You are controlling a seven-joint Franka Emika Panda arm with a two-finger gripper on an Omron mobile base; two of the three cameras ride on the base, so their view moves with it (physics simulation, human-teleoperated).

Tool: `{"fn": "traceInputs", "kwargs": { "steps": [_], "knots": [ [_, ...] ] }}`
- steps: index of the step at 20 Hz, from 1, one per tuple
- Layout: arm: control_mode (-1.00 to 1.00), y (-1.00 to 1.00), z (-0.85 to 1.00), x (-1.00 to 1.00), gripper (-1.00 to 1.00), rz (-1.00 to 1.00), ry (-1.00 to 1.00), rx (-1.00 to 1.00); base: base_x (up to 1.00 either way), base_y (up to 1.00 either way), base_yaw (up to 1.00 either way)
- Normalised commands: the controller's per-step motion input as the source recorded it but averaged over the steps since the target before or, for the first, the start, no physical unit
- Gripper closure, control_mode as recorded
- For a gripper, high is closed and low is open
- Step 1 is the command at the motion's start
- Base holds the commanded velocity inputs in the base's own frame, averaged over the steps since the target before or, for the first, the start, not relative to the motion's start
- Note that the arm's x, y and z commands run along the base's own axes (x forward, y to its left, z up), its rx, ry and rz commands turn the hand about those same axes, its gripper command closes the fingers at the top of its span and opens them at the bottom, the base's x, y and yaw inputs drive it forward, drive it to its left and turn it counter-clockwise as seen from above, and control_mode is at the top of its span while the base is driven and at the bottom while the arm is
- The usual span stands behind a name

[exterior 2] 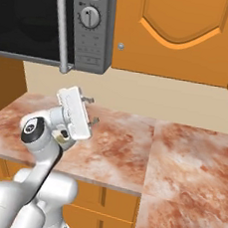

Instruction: Place the bowl containing the squash and corn in the microwave. Close the microwave door and press the start button to microwave the meal.

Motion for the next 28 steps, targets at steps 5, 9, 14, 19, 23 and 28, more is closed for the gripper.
{"fn": "traceInputs", "kwargs": {
  "steps": [5, 9, 14, 19, 23, 28],
  "knots": [
    [-1.0, -0.03, 0.41, -0.14, 1.0, 0.18, 0.0, 0.02, 0.0, 0.0, 0.0],
    [-1.0, -0.06, 0.7, -0.01, 1.0, 0.08, 0.11, 0.24, 0.0, 0.0, 0.0],
    [-1.0, -0.16, 0.86, -0.15, 1.0, 0.15, 0.16, 0.4, 0.0, 0.0, 0.0],
    [-1.0, -0.04, 0.56, -0.31, 1.0, 0.34, 0.18, 0.41, 0.0, 0.0, 0.0],
    [-1.0, 0.0, 0.46, -0.39, 1.0, 0.47, 0.23, 0.36, 0.0, 0.0, 0.0],
    [-1.0, 0.0, 0.35, -0.34, 1.0, 0.36, 0.0, 0.5, 0.0, 0.0, 0.0]
  ]
}}
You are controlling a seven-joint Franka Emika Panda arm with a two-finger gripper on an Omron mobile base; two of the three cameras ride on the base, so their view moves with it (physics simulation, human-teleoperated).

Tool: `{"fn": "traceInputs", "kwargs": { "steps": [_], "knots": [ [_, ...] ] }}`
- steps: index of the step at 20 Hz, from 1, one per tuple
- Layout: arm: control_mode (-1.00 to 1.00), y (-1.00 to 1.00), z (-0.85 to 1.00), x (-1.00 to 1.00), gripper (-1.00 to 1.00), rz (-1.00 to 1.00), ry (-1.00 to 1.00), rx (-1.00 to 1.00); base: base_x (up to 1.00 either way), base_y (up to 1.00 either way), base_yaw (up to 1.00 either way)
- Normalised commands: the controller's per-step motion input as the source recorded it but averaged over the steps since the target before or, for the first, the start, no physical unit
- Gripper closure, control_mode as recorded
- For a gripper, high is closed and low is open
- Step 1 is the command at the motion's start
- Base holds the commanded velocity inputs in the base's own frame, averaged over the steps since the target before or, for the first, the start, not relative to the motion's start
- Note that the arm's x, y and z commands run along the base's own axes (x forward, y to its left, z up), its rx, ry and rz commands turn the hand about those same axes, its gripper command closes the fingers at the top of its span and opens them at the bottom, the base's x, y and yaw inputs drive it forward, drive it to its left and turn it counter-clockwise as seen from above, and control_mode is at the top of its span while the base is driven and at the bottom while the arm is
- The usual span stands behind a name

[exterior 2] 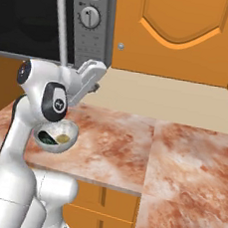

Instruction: Place the bowl containing the squash and corn in the microwave. Close the microwave door and press the start button to microwave the meal.

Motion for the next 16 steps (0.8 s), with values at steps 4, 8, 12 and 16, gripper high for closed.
{"fn": "traceInputs", "kwargs": {
  "steps": [4, 8, 12, 16],
  "knots": [
    [-1.0, 0.0, 0.41, -0.36, 1.0, 0.14, -0.29, 0.67, 0.0, 0.0, 0.0],
    [-1.0, 0.0, 0.5, -0.47, 1.0, 0.02, -0.39, 0.73, 0.0, 0.0, 0.0],
    [-1.0, 0.0, 0.49, -0.49, 1.0, 0.0, -0.36, 0.74, 0.0, 0.0, 0.0],
    [-1.0, 0.0, 0.37, -0.4, 1.0, -0.02, -0.25, 0.7, 0.0, 0.0, 0.0]
  ]
}}
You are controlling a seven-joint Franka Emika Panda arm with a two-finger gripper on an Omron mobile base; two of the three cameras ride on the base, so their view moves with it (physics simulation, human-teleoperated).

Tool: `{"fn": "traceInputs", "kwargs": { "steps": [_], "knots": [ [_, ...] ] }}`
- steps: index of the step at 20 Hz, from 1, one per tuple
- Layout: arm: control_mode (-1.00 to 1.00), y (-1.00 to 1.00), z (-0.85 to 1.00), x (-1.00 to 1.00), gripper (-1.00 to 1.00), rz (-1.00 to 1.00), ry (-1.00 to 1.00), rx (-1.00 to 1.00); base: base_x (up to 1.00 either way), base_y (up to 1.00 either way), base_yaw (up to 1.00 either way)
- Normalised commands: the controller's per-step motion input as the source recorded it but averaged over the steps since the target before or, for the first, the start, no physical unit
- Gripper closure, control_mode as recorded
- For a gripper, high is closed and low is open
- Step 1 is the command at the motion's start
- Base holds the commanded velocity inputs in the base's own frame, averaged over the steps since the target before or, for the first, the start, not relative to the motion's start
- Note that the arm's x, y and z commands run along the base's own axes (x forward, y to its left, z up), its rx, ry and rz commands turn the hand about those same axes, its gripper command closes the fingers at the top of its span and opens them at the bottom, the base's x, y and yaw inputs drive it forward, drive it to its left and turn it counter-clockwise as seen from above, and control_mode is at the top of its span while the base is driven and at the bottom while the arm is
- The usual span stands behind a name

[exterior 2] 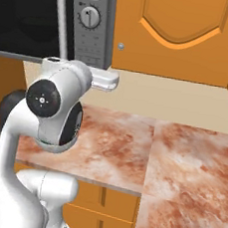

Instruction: Place the bowl containing the squash and corn in the microwave. Close the microwave door and press the start button to microwave the meal.

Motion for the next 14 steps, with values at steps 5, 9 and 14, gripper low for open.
{"fn": "traceInputs", "kwargs": {
  "steps": [5, 9, 14],
  "knots": [
    [-1.0, 0.08, 0.09, -0.54, 1.0, -0.1, -0.03, 0.66, 0.0, 0.0, 0.0],
    [-1.0, 0.03, 0.0, -0.37, 1.0, -0.11, 0.21, 0.63, 0.0, 0.0, 0.0],
    [-1.0, 0.0, 0.03, -0.09, 1.0, -0.02, 0.43, 0.59, 0.0, 0.0, 0.0]
  ]
}}
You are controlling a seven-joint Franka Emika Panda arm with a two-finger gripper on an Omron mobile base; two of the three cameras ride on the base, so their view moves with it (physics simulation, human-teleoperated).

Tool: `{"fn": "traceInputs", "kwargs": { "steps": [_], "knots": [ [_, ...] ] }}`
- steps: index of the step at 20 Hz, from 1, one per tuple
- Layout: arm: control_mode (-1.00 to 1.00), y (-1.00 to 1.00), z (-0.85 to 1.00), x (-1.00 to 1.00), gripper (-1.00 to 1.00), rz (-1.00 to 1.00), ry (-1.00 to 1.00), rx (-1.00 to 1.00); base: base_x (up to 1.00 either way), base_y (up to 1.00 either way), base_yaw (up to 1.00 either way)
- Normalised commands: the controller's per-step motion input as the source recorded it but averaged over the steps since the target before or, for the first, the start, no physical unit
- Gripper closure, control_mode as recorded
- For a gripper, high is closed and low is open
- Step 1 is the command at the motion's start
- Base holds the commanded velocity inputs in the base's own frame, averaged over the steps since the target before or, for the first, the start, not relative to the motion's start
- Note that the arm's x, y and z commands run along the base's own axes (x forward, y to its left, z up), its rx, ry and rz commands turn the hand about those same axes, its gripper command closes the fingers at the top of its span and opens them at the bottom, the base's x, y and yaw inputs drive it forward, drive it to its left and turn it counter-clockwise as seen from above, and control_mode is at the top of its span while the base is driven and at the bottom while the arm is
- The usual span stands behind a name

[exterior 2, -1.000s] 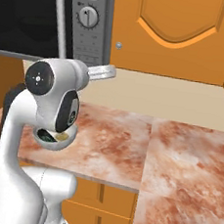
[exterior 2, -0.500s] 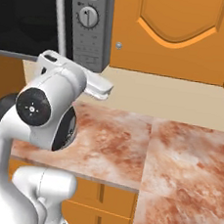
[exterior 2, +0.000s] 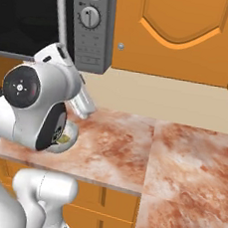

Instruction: Place the bowl containing the squash and corn in the microwave. Close the microwave door and press the start button to microwave the meal.

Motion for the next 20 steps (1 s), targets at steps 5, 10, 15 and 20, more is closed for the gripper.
{"fn": "traceInputs", "kwargs": {
  "steps": [5, 10, 15, 20],
  "knots": [
    [-1.0, 0.07, 0.0, -0.15, 1.0, 0.06, 0.44, 0.55, 0.0, 0.0, 0.0],
    [-1.0, 0.09, 0.0, -0.11, 1.0, 0.09, 0.12, 0.57, 0.0, 0.0, 0.0],
    [-1.0, 0.29, 0.0, -0.01, 1.0, 0.04, -0.29, 0.3, 0.0, 0.0, 0.0],
    [-1.0, 0.57, -0.16, 0.23, 1.0, 0.0, -0.28, 0.12, 0.0, 0.0, 0.0]
  ]
}}
